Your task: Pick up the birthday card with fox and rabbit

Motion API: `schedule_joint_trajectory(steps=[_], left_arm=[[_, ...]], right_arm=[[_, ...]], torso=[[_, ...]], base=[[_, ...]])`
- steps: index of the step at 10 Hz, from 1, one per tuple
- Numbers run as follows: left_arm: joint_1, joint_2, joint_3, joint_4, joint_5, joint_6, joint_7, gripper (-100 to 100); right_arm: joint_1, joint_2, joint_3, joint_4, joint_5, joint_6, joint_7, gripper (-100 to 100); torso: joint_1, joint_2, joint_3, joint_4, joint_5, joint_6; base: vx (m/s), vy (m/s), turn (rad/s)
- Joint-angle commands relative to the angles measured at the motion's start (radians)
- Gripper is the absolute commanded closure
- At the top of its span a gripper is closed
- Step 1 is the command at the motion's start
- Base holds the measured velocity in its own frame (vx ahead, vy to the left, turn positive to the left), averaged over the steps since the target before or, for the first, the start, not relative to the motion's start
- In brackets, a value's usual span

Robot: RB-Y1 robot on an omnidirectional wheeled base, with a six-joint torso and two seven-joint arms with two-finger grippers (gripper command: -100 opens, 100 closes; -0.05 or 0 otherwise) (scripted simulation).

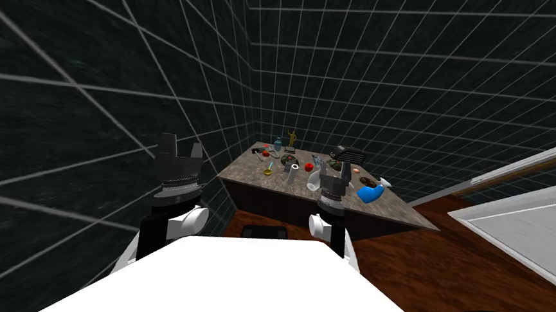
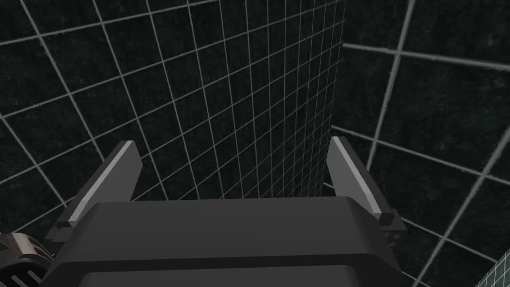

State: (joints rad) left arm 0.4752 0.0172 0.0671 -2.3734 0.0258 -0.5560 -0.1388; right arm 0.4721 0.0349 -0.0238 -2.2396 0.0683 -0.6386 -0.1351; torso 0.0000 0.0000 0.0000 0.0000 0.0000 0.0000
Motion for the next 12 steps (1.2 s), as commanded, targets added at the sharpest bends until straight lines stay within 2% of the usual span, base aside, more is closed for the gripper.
schedule_joint_trajectory(steps=[1, 3, 6, 7, 9, 10, 11, 12], left_arm=[[0.000, 0.000, 0.000, 0.000, 0.000, 0.000, 0.000, 0], [0.000, 0.000, 0.000, 0.000, 0.000, 0.000, 0.000, 0], [0.000, 0.000, 0.000, 0.000, 0.000, 0.000, 0.000, 0], [0.000, 0.000, 0.000, 0.000, 0.000, 0.000, 0.000, 0], [0.000, 0.000, 0.000, 0.000, 0.000, 0.000, 0.000, 0], [0.000, 0.000, 0.000, 0.000, 0.000, 0.000, 0.000, 0], [0.000, 0.000, 0.000, 0.000, 0.000, 0.000, 0.000, 0], [0.000, 0.000, 0.000, 0.000, 0.000, 0.000, 0.000, 0]], right_arm=[[0.025, -0.041, -0.021, 0.022, 0.015, -0.017, -0.005, -100], [0.060, -0.081, -0.052, 0.056, 0.038, -0.041, -0.011, -100], [0.130, -0.135, -0.121, 0.131, 0.092, -0.086, -0.015, -100], [0.136, -0.135, -0.121, 0.131, 0.092, -0.086, -0.015, -100], [0.192, -0.161, -0.179, 0.196, 0.143, -0.120, -0.011, -100], [0.201, -0.161, -0.179, 0.199, 0.143, -0.120, -0.011, -100], [0.236, -0.172, -0.211, 0.228, 0.173, -0.137, -0.007, -100], [0.236, -0.172, -0.211, 0.238, 0.173, -0.137, -0.007, -100]], torso=[[0.000, 0.000, 0.000, 0.000, 0.000, 0.000], [0.003, 0.004, 0.002, 0.001, 0.001, 0.000], [0.003, 0.006, 0.004, 0.001, 0.001, 0.000], [0.004, 0.007, 0.004, 0.002, 0.001, 0.000], [0.003, 0.003, 0.002, 0.001, 0.001, 0.000], [0.004, 0.004, 0.002, 0.001, 0.001, 0.000], [0.003, 0.004, 0.002, 0.001, 0.001, 0.000], [0.003, 0.003, 0.002, 0.001, 0.001, 0.000]], base=[[-0.035, 0.030, 0.074], [-0.073, 0.060, 0.130], [-0.088, 0.064, 0.213], [-0.054, 0.046, 0.066], [-0.038, 0.061, 0.291], [-0.041, 0.055, 0.084], [-0.033, 0.069, 0.248], [-0.020, 0.040, 0.104]])
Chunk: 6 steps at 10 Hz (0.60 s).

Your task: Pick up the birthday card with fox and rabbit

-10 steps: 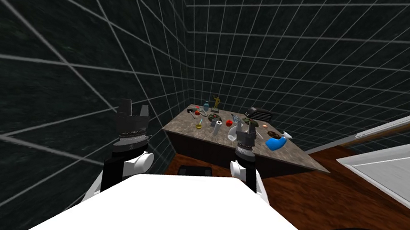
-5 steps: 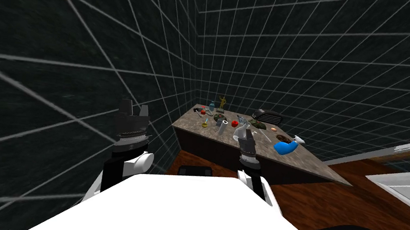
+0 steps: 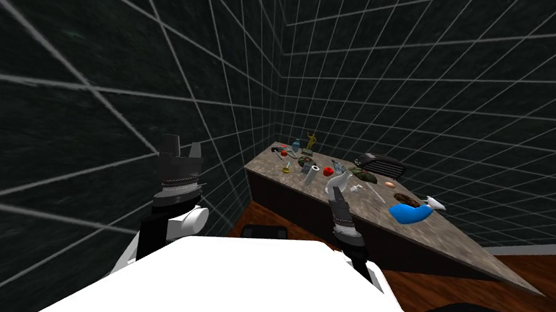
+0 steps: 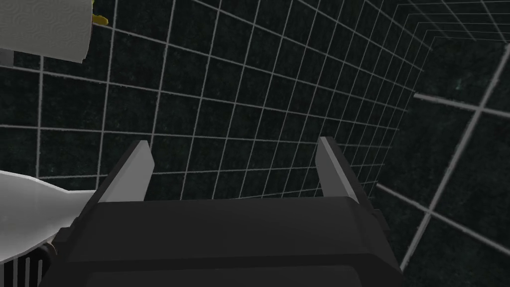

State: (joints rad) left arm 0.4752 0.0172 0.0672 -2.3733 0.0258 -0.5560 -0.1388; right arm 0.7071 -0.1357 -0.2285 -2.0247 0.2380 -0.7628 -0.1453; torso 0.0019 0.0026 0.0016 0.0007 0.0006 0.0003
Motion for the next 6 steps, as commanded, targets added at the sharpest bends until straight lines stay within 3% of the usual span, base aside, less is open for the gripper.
schedule_joint_trajectory(steps=[1, 2, 3, 4, 5, 6], left_arm=[[0.000, 0.000, 0.000, 0.000, 0.000, 0.000, 0.000, 0], [0.000, 0.000, 0.000, 0.000, 0.000, 0.000, 0.000, 0], [0.000, 0.000, 0.000, 0.000, 0.000, 0.000, 0.000, 0], [0.000, 0.000, 0.000, 0.000, 0.000, 0.000, 0.000, 0], [0.000, 0.000, 0.000, 0.000, 0.000, 0.000, 0.000, 0], [0.000, 0.000, 0.000, 0.000, 0.000, 0.000, 0.000, 0]], right_arm=[[0.039, -0.012, -0.039, 0.050, 0.037, -0.030, 0.010, -100], [0.064, -0.021, -0.072, 0.089, 0.071, -0.047, 0.018, -100], [0.077, -0.021, -0.074, 0.108, 0.072, -0.047, 0.018, -100], [0.107, -0.030, -0.109, 0.149, 0.111, -0.064, 0.029, -100], [0.116, -0.030, -0.109, 0.155, 0.111, -0.064, 0.029, -100], [0.145, -0.039, -0.145, 0.197, 0.153, -0.082, 0.041, -100]], torso=[[0.000, 0.000, 0.000, 0.000, 0.000, 0.000], [-0.001, 0.000, 0.000, 0.000, 0.000, -0.001], [0.000, 0.001, 0.000, 0.000, 0.000, -0.001], [0.000, 0.000, 0.000, 0.000, 0.000, 0.000], [0.000, 0.000, 0.000, 0.000, 0.000, -0.001], [-0.001, -0.001, 0.000, 0.000, 0.000, 0.000]], base=[[-0.024, 0.037, 0.247], [-0.037, 0.063, 0.464], [-0.023, 0.041, 0.137], [-0.011, 0.055, 0.237], [-0.007, 0.040, 0.187], [-0.012, 0.048, 0.407]])
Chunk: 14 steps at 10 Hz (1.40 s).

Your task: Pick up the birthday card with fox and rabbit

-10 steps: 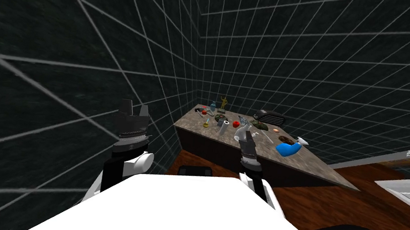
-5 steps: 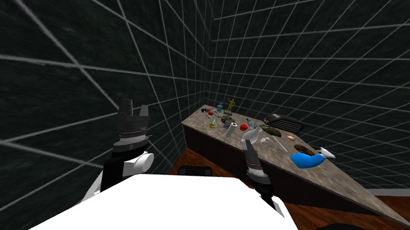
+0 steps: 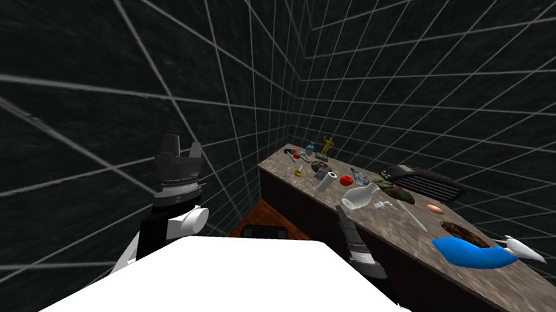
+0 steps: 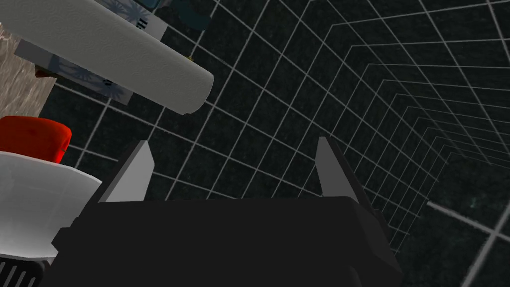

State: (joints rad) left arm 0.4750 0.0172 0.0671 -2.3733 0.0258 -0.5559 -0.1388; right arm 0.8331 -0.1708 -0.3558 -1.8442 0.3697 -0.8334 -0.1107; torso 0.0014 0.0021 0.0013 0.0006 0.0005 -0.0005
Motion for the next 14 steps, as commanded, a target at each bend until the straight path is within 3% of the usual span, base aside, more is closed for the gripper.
schedule_joint_trajectory(steps=[1, 2, 3, 4, 7, 9, 10, 12, 13, 14], left_arm=[[0.000, 0.000, 0.000, 0.000, 0.000, 0.000, 0.000, 0], [0.000, 0.000, 0.000, 0.000, 0.000, 0.000, 0.000, 0], [0.000, 0.000, 0.000, 0.000, 0.000, 0.000, 0.000, 0], [0.000, 0.000, 0.000, 0.000, 0.000, 0.000, 0.000, 0], [0.000, 0.000, 0.000, 0.000, 0.000, 0.000, 0.000, 0], [0.000, 0.000, 0.000, 0.000, 0.000, 0.000, 0.000, 0], [0.000, 0.000, 0.000, 0.000, 0.000, 0.000, 0.000, 0], [0.000, 0.000, 0.000, 0.000, 0.000, 0.000, 0.000, 0], [0.000, 0.000, 0.000, 0.000, 0.000, 0.000, 0.000, 0], [0.000, 0.000, 0.000, 0.000, 0.000, 0.000, 0.000, 0]], right_arm=[[0.030, -0.004, -0.018, 0.024, 0.021, -0.012, 0.006, -100], [0.070, -0.013, -0.055, 0.072, 0.063, -0.030, 0.020, -100], [0.070, -0.013, -0.055, 0.076, 0.065, -0.030, 0.020, -100], [0.110, -0.023, -0.092, 0.115, 0.105, -0.048, 0.036, -100], [0.181, -0.045, -0.165, 0.209, 0.198, -0.085, 0.071, -100], [0.191, -0.045, -0.168, 0.240, 0.210, -0.085, 0.071, -100], [0.230, -0.057, -0.206, 0.281, 0.255, -0.104, 0.091, -100], [0.230, -0.057, -0.206, 0.295, 0.261, -0.104, 0.091, -100], [0.268, -0.069, -0.244, 0.335, 0.308, -0.123, 0.112, -100], [0.268, -0.069, -0.244, 0.352, 0.314, -0.123, 0.112, -100]], torso=[[0.000, 0.000, 0.000, 0.000, 0.000, 0.000], [-0.001, 0.000, 0.000, 0.000, 0.000, 0.001], [0.000, 0.000, 0.000, 0.000, 0.000, 0.000], [-0.001, 0.000, 0.000, 0.000, 0.000, 0.001], [0.000, 0.000, 0.000, 0.000, 0.000, 0.000], [-0.001, 0.000, 0.000, 0.000, 0.000, 0.001], [-0.003, 0.000, 0.000, 0.000, -0.001, 0.001], [-0.002, 0.000, 0.000, 0.000, 0.000, 0.001], [-0.003, 0.000, 0.000, 0.000, -0.001, 0.002], [-0.002, -0.001, 0.000, 0.000, 0.000, 0.000]], base=[[-0.009, 0.036, 0.171], [-0.008, 0.054, 0.323], [-0.006, 0.038, 0.156], [-0.011, 0.050, 0.332], [-0.007, 0.056, 0.394], [-0.001, 0.017, 0.148], [-0.002, 0.034, 0.418], [0.004, 0.015, 0.122], [0.006, 0.034, 0.378], [0.005, 0.019, 0.261]])
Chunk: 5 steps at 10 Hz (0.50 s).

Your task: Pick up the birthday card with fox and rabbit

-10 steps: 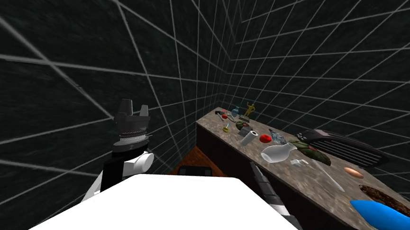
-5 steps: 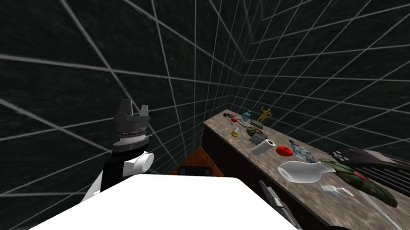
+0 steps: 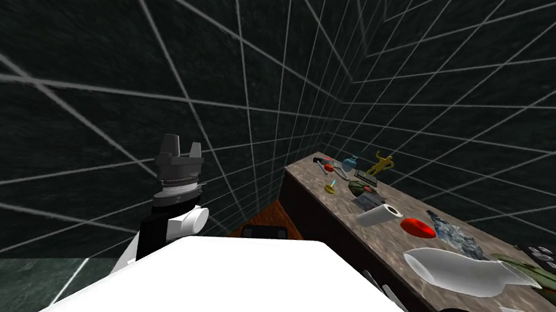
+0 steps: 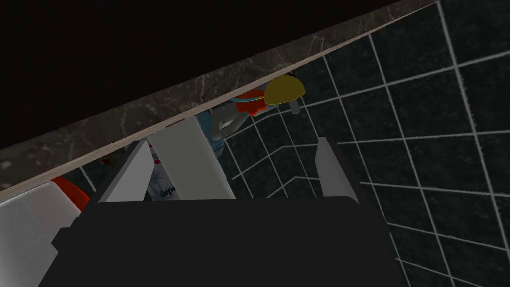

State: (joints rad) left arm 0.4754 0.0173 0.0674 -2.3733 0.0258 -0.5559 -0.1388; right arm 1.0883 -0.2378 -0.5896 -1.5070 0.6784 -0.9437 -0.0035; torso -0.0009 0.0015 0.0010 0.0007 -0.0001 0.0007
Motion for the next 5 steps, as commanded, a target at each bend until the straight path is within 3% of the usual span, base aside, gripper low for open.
schedule_joint_trajectory(steps=[1, 2, 3, 4, 5], left_arm=[[0.000, 0.000, 0.000, 0.000, 0.000, 0.000, 0.000, 0], [0.000, 0.000, 0.000, 0.000, 0.000, 0.000, 0.000, 0], [0.000, 0.000, 0.000, 0.000, 0.000, 0.000, 0.000, 0], [0.000, 0.000, 0.000, 0.000, 0.000, 0.000, 0.000, 0], [0.000, 0.000, 0.000, 0.000, 0.000, 0.000, 0.000, 0]], right_arm=[[0.050, -0.015, -0.047, 0.050, 0.050, -0.031, 0.026, -100], [0.050, -0.015, -0.047, 0.055, 0.058, -0.031, 0.026, -100], [0.050, -0.015, -0.047, 0.071, 0.058, -0.031, 0.026, -100], [0.086, -0.028, -0.084, 0.117, 0.106, -0.049, 0.049, -100], [0.086, -0.028, -0.084, 0.126, 0.111, -0.049, 0.049, -100]], torso=[[0.000, 0.000, 0.000, 0.000, 0.000, 0.000], [0.000, 0.000, 0.000, 0.000, 0.001, -0.001], [0.000, 0.000, 0.000, 0.000, 0.000, 0.000], [0.000, 0.000, 0.000, 0.000, 0.000, 0.001], [0.000, 0.000, 0.000, 0.000, 0.000, 0.000]], base=[[0.007, 0.027, 0.410], [0.008, 0.018, 0.292], [0.006, 0.008, 0.027], [0.014, 0.027, 0.305], [0.011, 0.020, 0.316]])
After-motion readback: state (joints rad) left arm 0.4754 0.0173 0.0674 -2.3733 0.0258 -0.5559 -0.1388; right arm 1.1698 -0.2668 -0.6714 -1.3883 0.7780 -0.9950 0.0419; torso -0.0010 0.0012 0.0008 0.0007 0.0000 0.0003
